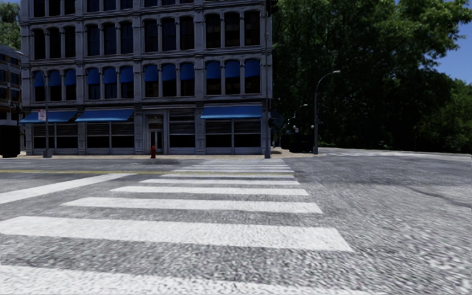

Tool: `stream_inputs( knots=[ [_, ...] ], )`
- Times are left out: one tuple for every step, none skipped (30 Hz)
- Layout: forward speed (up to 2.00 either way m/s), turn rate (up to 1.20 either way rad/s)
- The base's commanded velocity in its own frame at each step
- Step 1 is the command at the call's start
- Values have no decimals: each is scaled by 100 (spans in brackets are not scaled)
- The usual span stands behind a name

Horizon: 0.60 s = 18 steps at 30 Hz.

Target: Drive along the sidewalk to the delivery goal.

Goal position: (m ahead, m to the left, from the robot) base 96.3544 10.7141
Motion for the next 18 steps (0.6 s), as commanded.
stream_inputs(
  knots=[
    [151,25],
    [151,25],
    [151,25],
    [151,25],
    [151,25],
    [151,25],
    [151,25],
    [151,25],
    [148,25],
    [146,25],
    [146,25],
    [145,25],
    [144,18],
    [144,7],
    [144,7],
    [144,4],
    [144,3],
    [144,1]
  ],
)
